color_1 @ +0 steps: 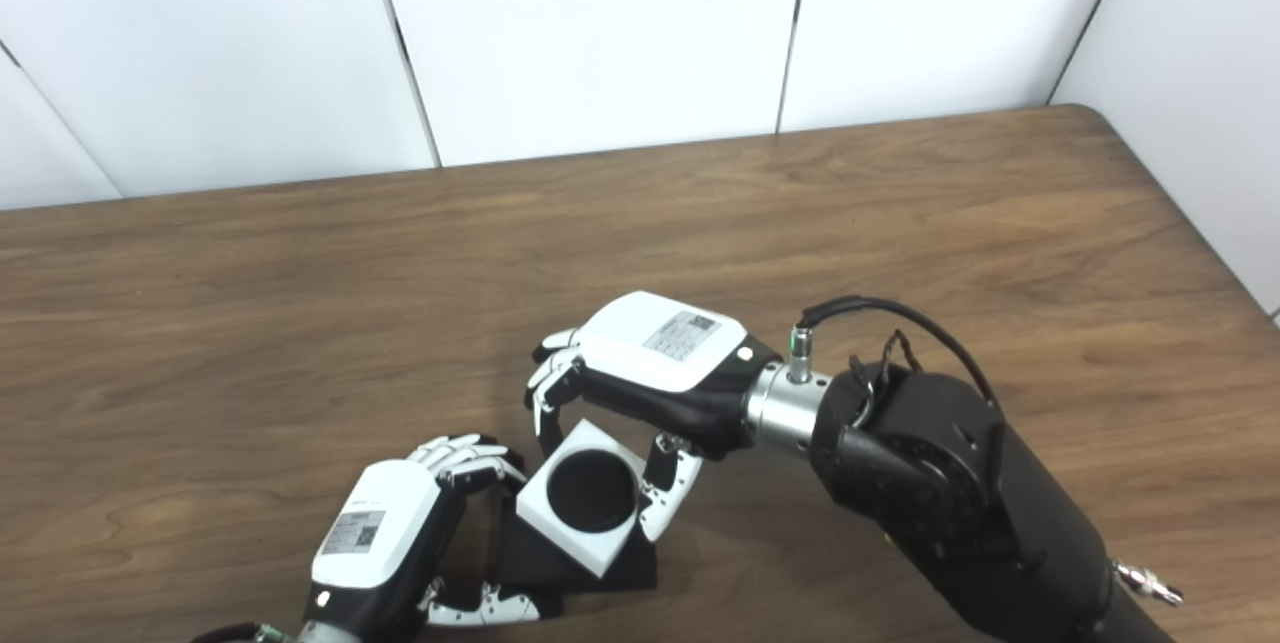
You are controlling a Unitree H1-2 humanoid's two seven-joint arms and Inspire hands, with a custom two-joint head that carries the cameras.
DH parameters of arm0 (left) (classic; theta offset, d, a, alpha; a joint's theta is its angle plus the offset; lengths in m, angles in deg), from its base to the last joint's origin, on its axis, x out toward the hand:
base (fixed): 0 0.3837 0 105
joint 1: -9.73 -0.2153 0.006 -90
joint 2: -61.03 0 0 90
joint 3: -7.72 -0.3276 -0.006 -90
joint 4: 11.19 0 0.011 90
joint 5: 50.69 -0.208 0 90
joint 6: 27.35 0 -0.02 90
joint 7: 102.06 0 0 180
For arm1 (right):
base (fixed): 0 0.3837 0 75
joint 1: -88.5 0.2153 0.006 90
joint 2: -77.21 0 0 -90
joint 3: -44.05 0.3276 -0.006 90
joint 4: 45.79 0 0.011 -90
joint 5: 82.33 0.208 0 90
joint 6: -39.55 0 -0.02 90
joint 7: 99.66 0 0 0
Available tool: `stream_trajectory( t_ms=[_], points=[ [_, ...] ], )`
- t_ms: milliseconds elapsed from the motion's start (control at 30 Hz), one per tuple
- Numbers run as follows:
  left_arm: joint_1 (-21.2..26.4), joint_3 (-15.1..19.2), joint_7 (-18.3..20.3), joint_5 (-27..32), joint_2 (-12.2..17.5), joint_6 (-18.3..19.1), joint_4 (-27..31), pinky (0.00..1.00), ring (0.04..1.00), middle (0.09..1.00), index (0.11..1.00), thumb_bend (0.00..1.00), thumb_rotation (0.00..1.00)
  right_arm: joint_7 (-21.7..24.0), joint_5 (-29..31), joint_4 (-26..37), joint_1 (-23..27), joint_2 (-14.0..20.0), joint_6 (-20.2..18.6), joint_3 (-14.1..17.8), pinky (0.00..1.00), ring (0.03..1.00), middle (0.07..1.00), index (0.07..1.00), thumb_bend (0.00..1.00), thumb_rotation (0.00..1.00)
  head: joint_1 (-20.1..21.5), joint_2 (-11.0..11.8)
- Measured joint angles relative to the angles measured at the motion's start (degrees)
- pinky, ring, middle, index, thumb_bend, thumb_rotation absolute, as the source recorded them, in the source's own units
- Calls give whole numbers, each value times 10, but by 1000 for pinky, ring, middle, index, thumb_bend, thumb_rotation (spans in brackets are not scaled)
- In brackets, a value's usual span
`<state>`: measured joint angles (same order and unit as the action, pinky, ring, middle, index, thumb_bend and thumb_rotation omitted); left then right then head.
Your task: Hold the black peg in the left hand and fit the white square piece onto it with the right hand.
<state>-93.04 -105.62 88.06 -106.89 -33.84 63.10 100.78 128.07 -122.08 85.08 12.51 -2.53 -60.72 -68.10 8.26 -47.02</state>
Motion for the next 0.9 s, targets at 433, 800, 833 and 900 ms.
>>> stream_trajectory(
  t_ms=[433,800,833,900],
  points=[
    [0,-2,1,-1,-1,2,1,858,843,767,488,516,45,53,-16,0,0,0,-10,-4,942,965,900,782,995,449,-3,-2],
    [2,-5,2,-3,-1,8,3,851,837,763,488,516,45,107,-37,7,7,0,-31,1,1000,1000,984,961,1000,539,-3,-3],
    [2,-6,1,-3,-1,9,3,851,837,763,488,516,45,110,-38,8,7,0,-32,2,1000,1000,984,962,1000,537,-2,-2],
    [2,-6,1,-3,-1,9,3,851,836,763,489,515,46,114,-39,8,9,0,-35,4,1000,1000,984,963,1000,555,-3,-2]
  ],
)
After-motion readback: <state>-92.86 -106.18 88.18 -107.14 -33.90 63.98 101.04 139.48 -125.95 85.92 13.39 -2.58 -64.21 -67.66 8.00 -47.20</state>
